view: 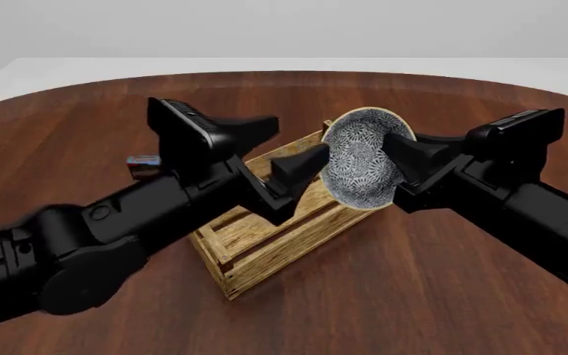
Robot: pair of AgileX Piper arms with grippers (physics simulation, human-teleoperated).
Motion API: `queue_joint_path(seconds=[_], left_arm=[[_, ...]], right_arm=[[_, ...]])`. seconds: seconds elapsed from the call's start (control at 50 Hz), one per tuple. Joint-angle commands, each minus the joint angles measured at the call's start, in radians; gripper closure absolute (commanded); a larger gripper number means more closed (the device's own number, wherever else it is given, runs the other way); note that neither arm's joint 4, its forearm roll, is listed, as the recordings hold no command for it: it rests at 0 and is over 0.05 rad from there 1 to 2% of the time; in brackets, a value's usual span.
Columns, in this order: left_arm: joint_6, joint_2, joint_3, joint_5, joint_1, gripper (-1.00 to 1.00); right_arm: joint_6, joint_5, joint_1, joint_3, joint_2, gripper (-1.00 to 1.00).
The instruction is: Stack the right bowl on the left bowl and place them in the tray.
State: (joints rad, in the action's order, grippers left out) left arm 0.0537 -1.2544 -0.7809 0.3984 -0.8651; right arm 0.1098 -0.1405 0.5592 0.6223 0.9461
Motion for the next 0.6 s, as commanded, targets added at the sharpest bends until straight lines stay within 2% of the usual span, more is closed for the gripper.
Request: queue_joint_path(seconds=[0.02, 0.2, 0.6], left_arm=[[0.029, -0.064, -0.027, 0.014, -0.011, -1.00], [0.063, -0.112, -0.043, 0.026, -0.025, -1.00], [0.082, -0.185, -0.076, 0.042, -0.022, -1.00]], right_arm=[[0.006, 0.002, 0.003, 0.006, -0.008, 1.00], [0.006, 0.002, 0.004, 0.005, -0.009, 1.00], [0.007, 0.008, 0.004, 0.005, -0.018, 1.00]])
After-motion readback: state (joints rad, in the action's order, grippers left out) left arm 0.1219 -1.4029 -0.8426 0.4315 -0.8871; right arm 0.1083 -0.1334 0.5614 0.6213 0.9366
